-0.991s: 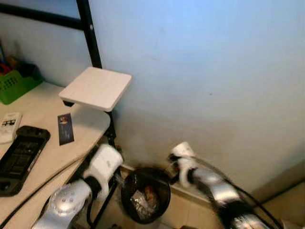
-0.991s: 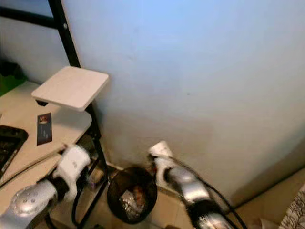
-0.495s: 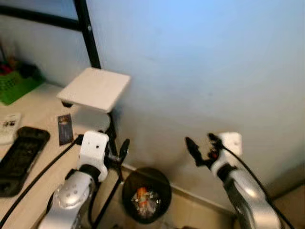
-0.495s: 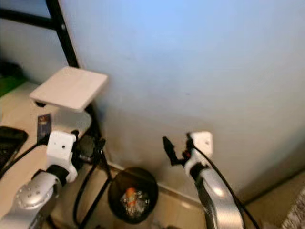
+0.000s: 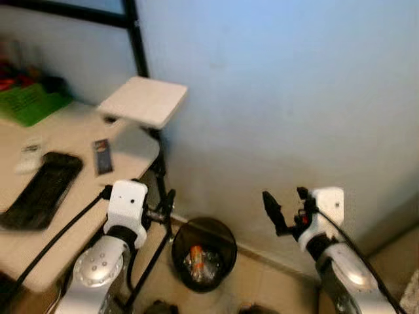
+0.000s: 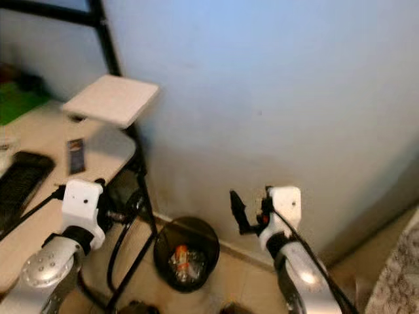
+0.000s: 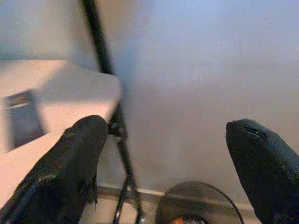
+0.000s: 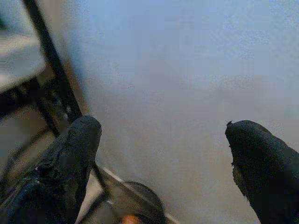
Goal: Clean up the room
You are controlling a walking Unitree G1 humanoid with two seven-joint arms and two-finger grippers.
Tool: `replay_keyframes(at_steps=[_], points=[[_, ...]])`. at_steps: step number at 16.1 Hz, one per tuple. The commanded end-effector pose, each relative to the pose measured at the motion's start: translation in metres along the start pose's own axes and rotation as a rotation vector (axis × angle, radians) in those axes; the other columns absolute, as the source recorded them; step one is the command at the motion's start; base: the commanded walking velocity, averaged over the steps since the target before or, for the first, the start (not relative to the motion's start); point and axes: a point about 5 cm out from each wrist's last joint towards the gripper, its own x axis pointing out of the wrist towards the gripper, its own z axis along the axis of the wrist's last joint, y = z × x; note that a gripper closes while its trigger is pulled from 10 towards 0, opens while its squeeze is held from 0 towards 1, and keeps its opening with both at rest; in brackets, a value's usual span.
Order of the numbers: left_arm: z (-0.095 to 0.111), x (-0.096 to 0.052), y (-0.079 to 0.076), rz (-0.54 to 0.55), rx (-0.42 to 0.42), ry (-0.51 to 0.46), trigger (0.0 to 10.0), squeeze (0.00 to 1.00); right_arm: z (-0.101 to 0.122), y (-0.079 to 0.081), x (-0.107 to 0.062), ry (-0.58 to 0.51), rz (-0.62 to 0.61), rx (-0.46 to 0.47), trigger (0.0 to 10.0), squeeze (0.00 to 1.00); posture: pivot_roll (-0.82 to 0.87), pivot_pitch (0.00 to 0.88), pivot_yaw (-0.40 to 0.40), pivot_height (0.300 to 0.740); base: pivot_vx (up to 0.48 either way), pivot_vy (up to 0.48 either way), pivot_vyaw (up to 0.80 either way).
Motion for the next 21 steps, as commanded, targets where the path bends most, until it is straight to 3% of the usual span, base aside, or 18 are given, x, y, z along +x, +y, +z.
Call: replay_keyframes(at_steps=[1,3,9,14,18,21], points=[[-0.005,-0.001,-0.002,-0.001,-0.002,0.022,10.0,0.00,0.003,-0.003,0.000,0.011,-0.027,-0.055,10.0,0.00,-0.04,0.000,0.007,0.740,0.000,0.000,0.00],[-0.006,-0.001,-0.001,0.005,0.000,0.028,10.0,0.00,0.002,-0.003,0.000,0.039,-0.018,-0.046,10.0,0.00,-0.04,0.000,0.004,0.740,0.000,0.000,0.00],[-0.007,0.000,-0.003,0.014,-0.041,0.039,10.0,0.00,0.010,-0.003,0.002,0.002,-0.056,-0.011,10.0,0.00,-0.03,0.000,-0.005,0.740,0.000,0.000,-0.80],[0.002,0.008,0.009,0.035,-0.016,0.000,10.0,0.00,0.022,-0.007,0.008,-0.067,-0.129,0.021,10.0,0.00,-0.04,0.000,-0.004,0.740,0.000,0.000,-0.80],[0.006,0.012,0.011,0.004,0.007,0.003,10.0,0.00,0.015,-0.005,0.010,-0.083,-0.217,0.053,10.0,0.00,-0.02,0.000,0.039,0.740,0.000,0.000,-0.80],[0.004,0.013,0.024,0.058,-0.057,-0.022,10.0,0.00,0.012,0.003,0.013,-0.088,-0.229,0.050,10.0,0.00,-0.04,0.000,0.020,0.740,0.000,0.000,-0.80]])
